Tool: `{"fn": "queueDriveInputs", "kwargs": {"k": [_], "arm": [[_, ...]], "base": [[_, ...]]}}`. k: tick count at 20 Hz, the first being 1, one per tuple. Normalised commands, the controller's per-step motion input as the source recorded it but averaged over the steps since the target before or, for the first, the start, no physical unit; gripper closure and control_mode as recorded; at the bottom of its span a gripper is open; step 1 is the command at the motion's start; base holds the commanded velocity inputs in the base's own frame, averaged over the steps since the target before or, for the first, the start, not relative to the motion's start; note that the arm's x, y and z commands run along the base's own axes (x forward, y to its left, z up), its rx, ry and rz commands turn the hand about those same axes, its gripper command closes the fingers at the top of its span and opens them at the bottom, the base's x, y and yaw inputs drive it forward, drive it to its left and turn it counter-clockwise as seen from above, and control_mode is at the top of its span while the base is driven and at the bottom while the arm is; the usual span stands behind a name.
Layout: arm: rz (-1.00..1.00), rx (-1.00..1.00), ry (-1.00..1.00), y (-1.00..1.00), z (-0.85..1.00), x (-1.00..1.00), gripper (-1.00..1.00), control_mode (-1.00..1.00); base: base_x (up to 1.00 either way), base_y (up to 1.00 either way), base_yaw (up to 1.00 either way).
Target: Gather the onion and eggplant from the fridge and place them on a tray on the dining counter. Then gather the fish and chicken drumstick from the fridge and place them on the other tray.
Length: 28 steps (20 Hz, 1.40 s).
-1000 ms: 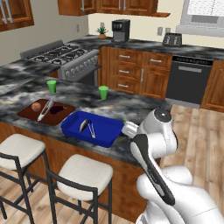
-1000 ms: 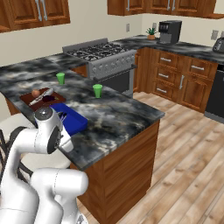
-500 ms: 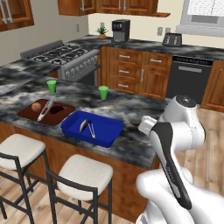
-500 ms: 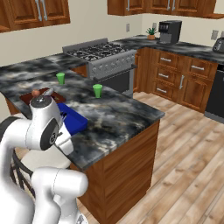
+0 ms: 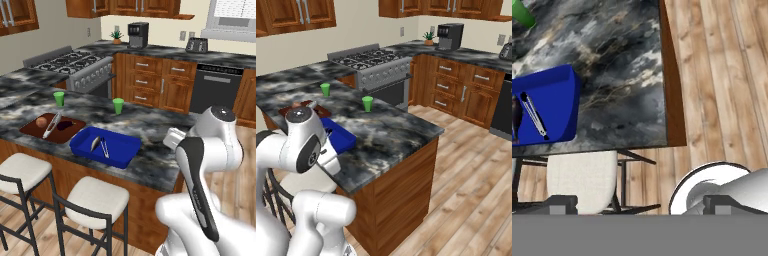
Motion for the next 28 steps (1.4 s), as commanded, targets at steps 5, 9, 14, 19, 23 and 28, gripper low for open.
{"fn": "queueDriveInputs", "kwargs": {"k": [5,9,14,19,23,28], "arm": [[0.0,0.0,-0.06,0.0,0.0,-0.09,-1.0,1.0],[0.0,0.0,0.0,0.0,0.0,0.0,-1.0,1.0],[0.0,0.0,0.0,0.0,0.0,0.0,-1.0,1.0],[0.0,0.0,0.0,0.0,0.0,0.0,-1.0,1.0],[0.0,0.0,0.0,0.0,0.0,0.0,-1.0,1.0],[0.0,0.0,0.0,0.0,0.0,0.0,-1.0,1.0]], "base": [[-0.29,-0.06,-0.03],[-0.55,-0.2,-0.15],[-0.48,-0.24,-0.32],[-0.31,-0.28,-0.49],[-0.15,-0.24,-0.56],[-0.02,-0.12,-0.57]]}}
